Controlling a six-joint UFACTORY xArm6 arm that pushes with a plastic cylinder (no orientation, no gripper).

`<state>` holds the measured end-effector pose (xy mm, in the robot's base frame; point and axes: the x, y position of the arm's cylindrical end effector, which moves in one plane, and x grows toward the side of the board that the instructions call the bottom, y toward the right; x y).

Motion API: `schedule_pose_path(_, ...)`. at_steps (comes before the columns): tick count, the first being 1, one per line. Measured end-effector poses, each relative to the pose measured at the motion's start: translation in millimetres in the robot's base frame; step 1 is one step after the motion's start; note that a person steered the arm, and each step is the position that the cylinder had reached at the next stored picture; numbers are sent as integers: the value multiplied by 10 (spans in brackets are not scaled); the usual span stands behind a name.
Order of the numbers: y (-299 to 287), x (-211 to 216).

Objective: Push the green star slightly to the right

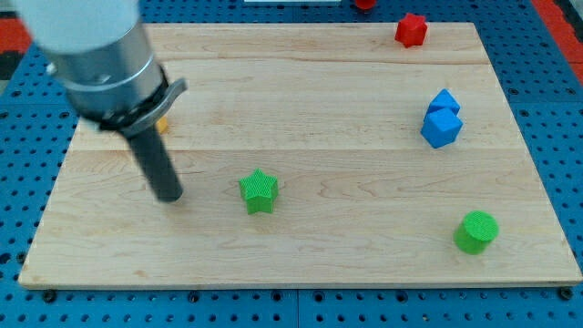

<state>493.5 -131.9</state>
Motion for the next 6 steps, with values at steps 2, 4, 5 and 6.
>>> schedule_pose_path(2,819,-130)
schedule_pose_path(4,203,-81)
schedule_pose_path(5,651,81)
schedule_pose_path(6,968,108)
